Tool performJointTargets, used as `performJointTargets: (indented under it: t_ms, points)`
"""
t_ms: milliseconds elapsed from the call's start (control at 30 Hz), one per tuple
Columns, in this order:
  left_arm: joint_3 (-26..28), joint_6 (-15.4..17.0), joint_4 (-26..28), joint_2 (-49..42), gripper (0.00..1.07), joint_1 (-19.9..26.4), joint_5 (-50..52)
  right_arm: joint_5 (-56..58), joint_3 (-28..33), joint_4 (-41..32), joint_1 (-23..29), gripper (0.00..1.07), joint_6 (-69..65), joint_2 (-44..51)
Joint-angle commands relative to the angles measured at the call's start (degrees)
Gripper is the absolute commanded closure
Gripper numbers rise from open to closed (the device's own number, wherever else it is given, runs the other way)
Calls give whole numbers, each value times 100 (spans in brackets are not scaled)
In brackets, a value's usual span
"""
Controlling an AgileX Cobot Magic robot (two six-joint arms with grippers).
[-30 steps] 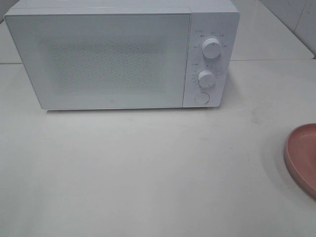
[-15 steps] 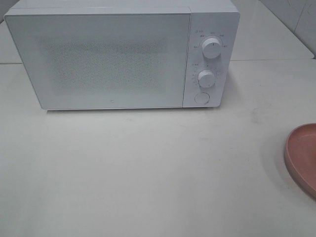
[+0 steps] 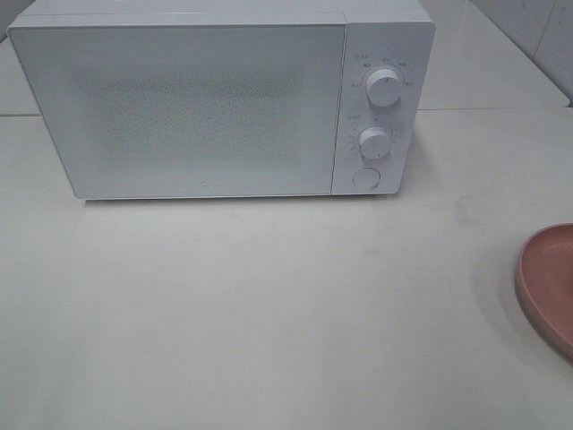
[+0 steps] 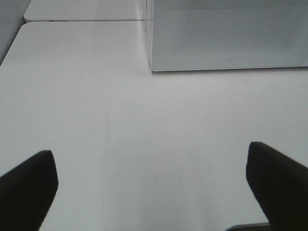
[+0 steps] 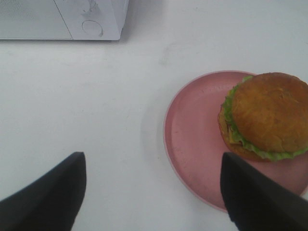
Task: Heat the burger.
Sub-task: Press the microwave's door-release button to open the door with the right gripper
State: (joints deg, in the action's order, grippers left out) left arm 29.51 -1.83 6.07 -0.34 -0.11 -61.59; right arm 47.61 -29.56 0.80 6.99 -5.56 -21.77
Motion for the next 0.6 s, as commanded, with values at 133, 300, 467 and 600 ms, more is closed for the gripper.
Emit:
performJointTargets:
  t_ms: [133,300,467,600]
  points:
    - [0,6,52,-92,6,-23,57,-636,-29,-17,-11,32,143,-476]
    - [0,6,52,-92,6,-23,57,-1495,-29,-17,-11,32,143,-1140]
    - [0,6,52,-92,6,-23,57,-1965,-29,-17,-11,32,143,-1541]
    - [0,6,52,-92,6,-23,57,-2395,-29,-11,-11,32,143,-1937]
